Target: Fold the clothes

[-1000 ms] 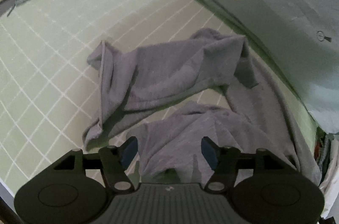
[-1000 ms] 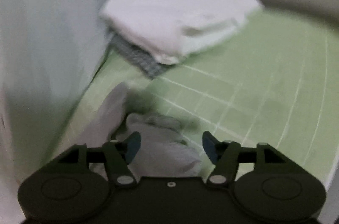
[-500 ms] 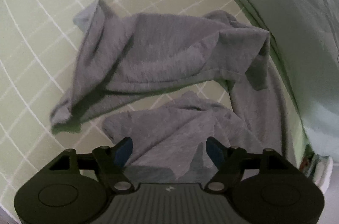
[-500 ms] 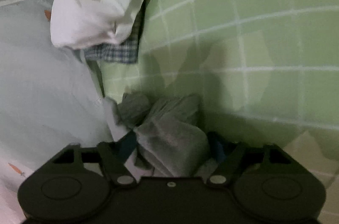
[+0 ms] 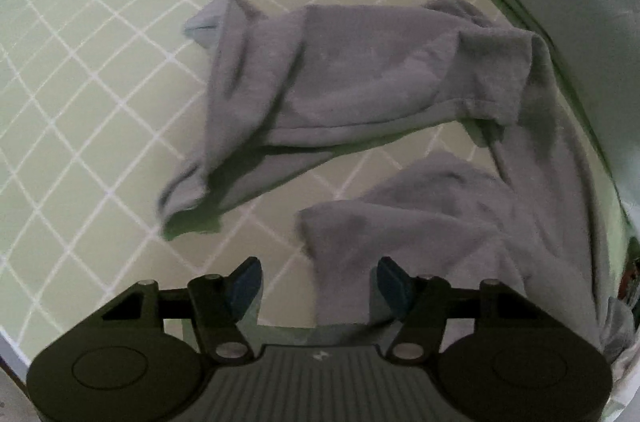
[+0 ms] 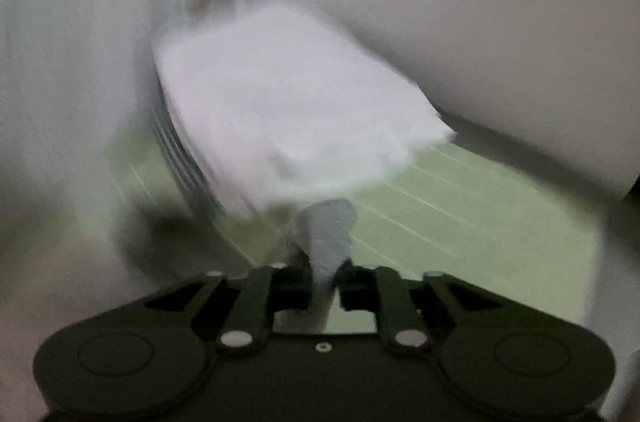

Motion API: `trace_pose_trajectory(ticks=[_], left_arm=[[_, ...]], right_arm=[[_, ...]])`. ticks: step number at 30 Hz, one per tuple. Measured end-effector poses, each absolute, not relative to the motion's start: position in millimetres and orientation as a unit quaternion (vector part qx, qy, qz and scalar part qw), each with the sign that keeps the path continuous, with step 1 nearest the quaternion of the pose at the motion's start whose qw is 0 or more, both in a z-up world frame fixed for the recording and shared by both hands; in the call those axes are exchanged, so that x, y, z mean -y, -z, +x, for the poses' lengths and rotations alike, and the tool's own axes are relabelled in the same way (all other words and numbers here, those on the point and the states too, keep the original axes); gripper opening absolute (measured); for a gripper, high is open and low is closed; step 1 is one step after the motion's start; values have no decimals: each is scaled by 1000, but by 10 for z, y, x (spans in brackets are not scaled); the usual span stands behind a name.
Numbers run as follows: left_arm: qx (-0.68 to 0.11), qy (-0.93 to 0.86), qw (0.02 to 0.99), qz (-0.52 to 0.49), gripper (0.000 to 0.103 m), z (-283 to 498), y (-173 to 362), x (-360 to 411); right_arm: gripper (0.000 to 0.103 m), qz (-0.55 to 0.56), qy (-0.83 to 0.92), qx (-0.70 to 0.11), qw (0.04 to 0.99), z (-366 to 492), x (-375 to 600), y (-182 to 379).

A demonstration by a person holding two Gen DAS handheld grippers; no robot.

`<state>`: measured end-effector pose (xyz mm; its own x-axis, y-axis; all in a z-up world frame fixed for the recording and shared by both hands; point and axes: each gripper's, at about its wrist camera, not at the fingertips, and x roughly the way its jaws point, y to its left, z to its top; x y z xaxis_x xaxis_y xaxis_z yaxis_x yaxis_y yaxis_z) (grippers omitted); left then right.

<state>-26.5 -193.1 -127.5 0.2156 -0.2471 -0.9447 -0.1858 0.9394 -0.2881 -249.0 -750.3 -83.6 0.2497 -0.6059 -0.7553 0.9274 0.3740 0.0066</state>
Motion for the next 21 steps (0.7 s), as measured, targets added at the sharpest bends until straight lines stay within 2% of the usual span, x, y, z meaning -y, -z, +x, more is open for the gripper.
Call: trace_pose_trajectory(ticks=[1,3,4,5,10,14,16,17,18,19,20,21], left_arm=[[-623,21,763,-174,66,-275,1261,1903],[-616,22,768,-175,66,-296,1232,1847],[-614,23,769,-176,66,-300,1226,1833],[-614,26,768,-179,66,-290,1238,1851],[-616,39,763,-191,67,-239,1297,1940],[-618,49,759,-201,66,-198,1345,2012],[-618,55,756,-206,57,-177,1369,2048],[-619,57,755,-208,41,-167,1381,2065],[-618,58,756,-207,21,-161,1381,2082],[-614,58,762,-197,12,-171,1353,2093],[-606,61,771,-187,6,-186,1318,2103],[-598,65,779,-177,5,-201,1283,2113]], right_arm=[[19,214,511,-367,747,-2472,7454,903],[47,207,506,-373,749,-2474,7320,956],[71,210,505,-370,751,-2448,7252,964],[81,212,503,-367,753,-2429,7187,973],[91,220,484,-376,759,-2255,7000,1035],[92,211,455,-391,772,-2070,6853,1104],[92,207,440,-397,778,-1999,6761,1127],[92,205,432,-401,781,-1970,6707,1135],[92,202,425,-404,784,-1940,6649,1144],[92,199,416,-407,788,-1909,6583,1151],[92,193,408,-410,793,-1886,6515,1152],[92,186,398,-413,798,-1858,6441,1155]])
